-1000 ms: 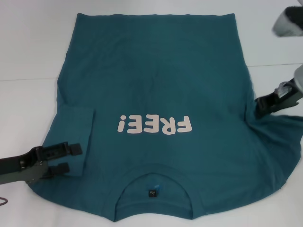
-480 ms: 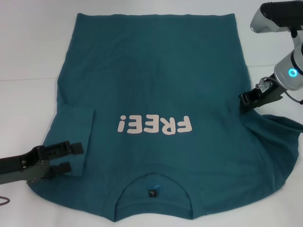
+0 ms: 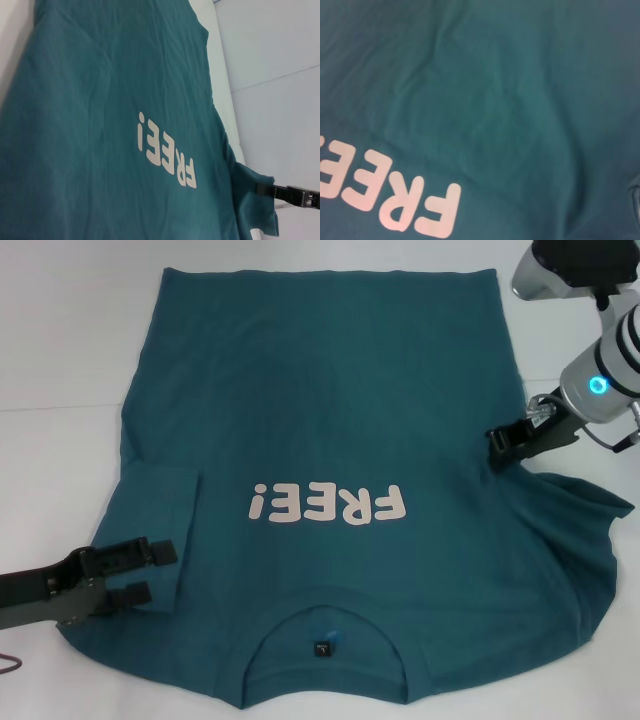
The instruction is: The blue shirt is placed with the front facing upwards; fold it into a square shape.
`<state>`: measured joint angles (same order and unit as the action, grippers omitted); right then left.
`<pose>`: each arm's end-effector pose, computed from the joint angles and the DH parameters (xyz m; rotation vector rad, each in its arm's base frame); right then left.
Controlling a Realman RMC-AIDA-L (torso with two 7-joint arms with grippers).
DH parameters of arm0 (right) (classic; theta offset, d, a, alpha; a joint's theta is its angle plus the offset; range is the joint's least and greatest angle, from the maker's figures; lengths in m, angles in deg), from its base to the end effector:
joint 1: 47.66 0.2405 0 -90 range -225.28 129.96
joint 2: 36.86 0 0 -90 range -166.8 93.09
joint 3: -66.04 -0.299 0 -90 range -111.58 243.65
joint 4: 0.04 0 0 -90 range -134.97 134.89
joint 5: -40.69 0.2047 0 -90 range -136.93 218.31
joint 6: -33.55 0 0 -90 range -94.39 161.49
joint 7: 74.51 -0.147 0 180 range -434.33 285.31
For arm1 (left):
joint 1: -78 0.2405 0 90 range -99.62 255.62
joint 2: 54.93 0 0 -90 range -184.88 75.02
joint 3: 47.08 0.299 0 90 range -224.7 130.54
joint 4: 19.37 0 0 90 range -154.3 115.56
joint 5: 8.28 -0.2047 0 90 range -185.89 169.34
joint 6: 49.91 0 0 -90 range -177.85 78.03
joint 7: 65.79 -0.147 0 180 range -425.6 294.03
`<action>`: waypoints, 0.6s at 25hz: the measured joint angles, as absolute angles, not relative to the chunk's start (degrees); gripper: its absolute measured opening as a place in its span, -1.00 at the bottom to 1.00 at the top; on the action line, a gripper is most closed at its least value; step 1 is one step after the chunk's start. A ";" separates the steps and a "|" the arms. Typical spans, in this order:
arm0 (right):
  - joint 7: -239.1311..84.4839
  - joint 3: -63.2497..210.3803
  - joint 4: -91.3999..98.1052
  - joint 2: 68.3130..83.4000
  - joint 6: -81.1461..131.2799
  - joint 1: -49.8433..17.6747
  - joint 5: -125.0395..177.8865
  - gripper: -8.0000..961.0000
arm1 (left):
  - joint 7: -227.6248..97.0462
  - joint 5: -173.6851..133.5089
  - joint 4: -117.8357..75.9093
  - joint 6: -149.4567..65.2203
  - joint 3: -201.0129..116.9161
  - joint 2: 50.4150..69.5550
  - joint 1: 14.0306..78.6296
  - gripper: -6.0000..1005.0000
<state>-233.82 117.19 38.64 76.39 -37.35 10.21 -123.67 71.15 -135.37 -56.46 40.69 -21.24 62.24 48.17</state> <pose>0.2291 0.4874 0.0156 -2.0934 1.4086 -0.3038 -0.3316 0.3378 0.0016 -2.0848 -2.0767 -0.7886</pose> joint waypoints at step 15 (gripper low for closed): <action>-237.93 117.83 36.14 76.70 -33.40 11.31 -127.07 -0.90 | 71.04 -135.37 -56.23 40.42 -21.25 62.32 48.52 0.88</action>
